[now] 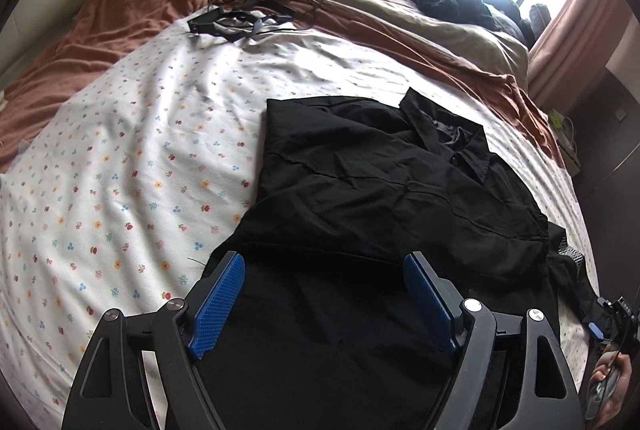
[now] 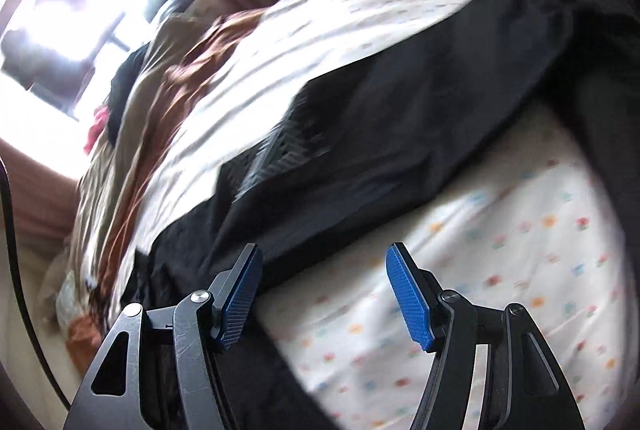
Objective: Fold large clothes
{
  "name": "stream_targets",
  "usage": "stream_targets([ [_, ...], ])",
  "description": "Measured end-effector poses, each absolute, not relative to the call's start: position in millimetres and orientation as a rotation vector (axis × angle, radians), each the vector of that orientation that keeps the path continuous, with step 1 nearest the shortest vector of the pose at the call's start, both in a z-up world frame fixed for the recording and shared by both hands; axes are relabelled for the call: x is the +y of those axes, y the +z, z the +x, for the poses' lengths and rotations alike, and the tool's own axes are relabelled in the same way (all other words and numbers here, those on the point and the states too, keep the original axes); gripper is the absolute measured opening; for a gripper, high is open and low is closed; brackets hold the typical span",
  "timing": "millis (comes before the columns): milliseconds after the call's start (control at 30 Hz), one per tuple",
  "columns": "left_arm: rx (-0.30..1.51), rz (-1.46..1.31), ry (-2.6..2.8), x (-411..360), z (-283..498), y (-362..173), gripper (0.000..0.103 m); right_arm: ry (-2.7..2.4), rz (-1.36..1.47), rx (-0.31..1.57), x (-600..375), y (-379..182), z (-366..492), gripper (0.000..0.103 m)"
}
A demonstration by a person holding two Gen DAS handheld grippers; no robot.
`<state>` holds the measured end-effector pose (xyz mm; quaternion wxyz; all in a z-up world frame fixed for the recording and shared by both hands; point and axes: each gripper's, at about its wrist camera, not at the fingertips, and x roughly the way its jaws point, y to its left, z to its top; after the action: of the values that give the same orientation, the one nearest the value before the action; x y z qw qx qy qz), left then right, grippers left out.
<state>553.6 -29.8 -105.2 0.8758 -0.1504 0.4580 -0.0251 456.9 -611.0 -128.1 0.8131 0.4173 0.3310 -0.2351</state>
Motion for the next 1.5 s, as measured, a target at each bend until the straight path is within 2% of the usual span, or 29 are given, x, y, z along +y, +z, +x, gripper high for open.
stream_targets([
  [267,0.956,-0.294,-0.051,-34.9,552.6,-106.1,0.083,-0.664,0.984,0.666,-666.3,-153.0,433.0,0.065],
  [467,0.959,-0.280,-0.044,-34.9,553.8,-107.4,0.083,-0.742,0.893,0.628,-689.8,-151.7,430.6,0.062],
  [500,0.959,-0.279,-0.041,-34.1,554.4,-107.8,0.083,-0.737,0.887,0.612,-691.7,-149.7,430.1,0.049],
  [533,0.959,-0.278,-0.038,-34.0,555.0,-108.3,0.083,-0.725,0.886,0.601,-692.9,-148.6,430.6,0.023],
  [567,0.960,-0.278,-0.035,-33.9,555.3,-108.6,0.083,-0.706,0.886,0.589,-693.9,-145.8,431.2,0.008],
  [600,0.961,-0.279,-0.033,-33.2,555.8,-109.2,0.083,-0.693,0.880,0.570,-692.8,-140.7,430.9,0.004],
  [800,0.966,-0.281,-0.039,-36.5,555.3,-110.4,0.083,-0.562,0.851,0.421,-663.5,-95.8,438.2,0.003],
  [1200,0.934,-0.342,-0.067,-31.4,547.4,-95.8,0.083,-0.124,0.755,0.249,-524.8,-1.2,466.4,0.003],
  [1500,0.878,-0.426,-0.074,-8.9,538.0,-74.3,0.083,0.047,0.700,0.236,-446.1,17.1,483.0,0.003],
])
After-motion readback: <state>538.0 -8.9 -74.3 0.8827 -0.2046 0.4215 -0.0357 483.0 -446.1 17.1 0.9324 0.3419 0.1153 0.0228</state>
